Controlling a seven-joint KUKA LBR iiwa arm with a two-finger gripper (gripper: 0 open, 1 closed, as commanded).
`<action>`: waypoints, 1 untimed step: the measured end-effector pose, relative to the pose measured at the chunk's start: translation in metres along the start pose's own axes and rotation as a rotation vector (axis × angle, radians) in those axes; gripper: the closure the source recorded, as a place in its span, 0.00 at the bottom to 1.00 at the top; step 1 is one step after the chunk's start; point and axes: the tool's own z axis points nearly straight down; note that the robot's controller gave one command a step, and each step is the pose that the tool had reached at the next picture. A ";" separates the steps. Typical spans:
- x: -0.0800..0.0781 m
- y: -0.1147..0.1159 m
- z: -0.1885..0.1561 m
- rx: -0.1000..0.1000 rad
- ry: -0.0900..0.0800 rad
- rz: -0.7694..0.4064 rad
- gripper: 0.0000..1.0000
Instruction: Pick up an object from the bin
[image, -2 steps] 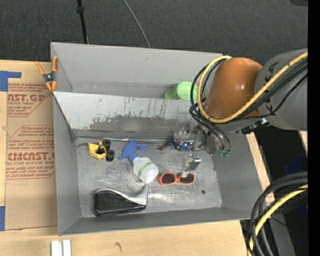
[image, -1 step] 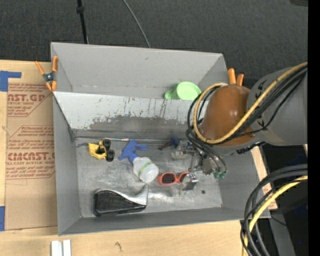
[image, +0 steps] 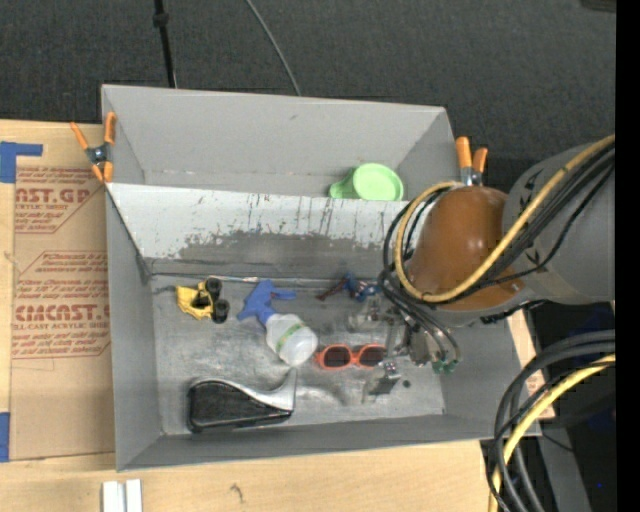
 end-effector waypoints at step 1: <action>-0.010 0.000 0.042 0.000 -0.004 -0.001 0.00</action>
Offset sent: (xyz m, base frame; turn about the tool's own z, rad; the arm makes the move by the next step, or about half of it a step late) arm -0.0022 0.0012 -0.0513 -0.0139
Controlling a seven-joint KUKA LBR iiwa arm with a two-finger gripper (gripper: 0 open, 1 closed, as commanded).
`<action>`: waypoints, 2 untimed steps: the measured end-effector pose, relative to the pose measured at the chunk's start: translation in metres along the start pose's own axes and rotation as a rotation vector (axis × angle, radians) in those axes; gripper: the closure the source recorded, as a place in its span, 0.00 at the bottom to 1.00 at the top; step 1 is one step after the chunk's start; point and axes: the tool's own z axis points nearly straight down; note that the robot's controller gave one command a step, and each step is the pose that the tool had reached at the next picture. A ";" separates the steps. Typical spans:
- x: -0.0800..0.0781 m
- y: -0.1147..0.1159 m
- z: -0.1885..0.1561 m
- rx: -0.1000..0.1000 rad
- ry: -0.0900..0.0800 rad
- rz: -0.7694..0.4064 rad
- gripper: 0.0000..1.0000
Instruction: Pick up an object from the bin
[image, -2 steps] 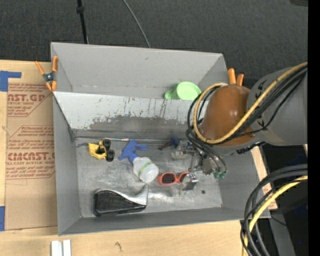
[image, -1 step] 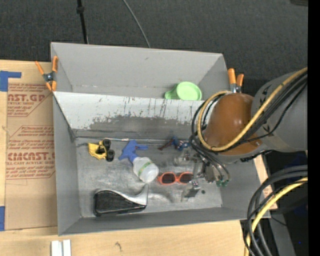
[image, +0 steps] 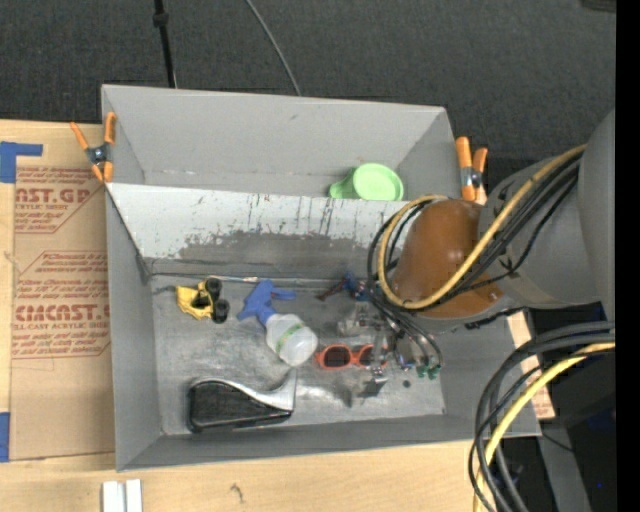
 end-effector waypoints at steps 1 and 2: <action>0.012 0.000 0.005 0.002 0.008 -0.013 1.00; 0.012 0.000 0.005 0.002 0.008 -0.013 1.00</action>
Offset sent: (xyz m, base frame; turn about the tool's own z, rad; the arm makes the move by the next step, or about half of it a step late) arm 0.0000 0.0000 0.0000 0.0000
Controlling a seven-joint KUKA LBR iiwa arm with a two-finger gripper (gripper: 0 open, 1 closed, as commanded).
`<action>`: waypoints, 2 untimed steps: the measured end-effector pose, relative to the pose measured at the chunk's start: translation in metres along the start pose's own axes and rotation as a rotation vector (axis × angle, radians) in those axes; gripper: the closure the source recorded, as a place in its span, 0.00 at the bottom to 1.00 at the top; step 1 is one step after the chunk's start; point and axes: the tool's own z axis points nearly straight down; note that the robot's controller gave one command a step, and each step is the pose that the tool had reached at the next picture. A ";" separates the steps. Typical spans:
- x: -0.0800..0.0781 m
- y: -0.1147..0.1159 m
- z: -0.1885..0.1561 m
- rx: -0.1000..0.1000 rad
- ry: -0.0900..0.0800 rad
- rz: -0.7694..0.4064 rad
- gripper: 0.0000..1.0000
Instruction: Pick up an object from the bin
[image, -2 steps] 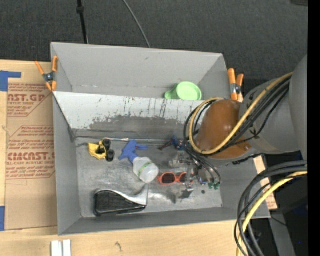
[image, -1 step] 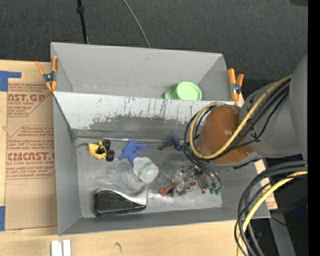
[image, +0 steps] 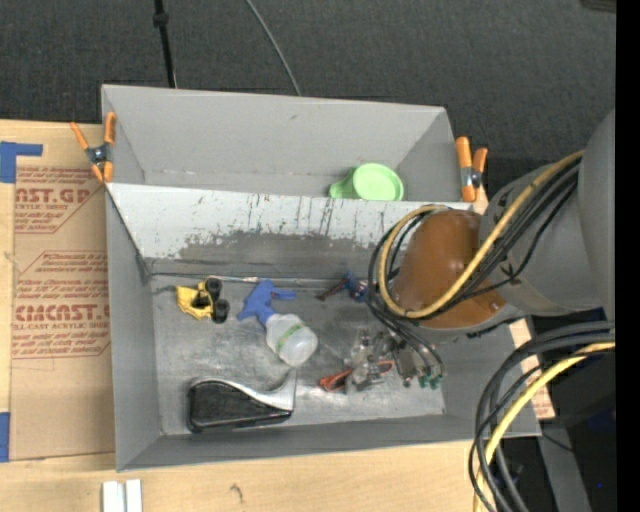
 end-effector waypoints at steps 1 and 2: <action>0.001 0.000 -0.002 0.000 0.005 0.000 1.00; 0.003 0.001 -0.017 -0.002 0.006 -0.001 1.00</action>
Offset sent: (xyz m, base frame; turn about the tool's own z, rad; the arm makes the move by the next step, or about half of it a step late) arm 0.0002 0.0000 0.0791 0.0000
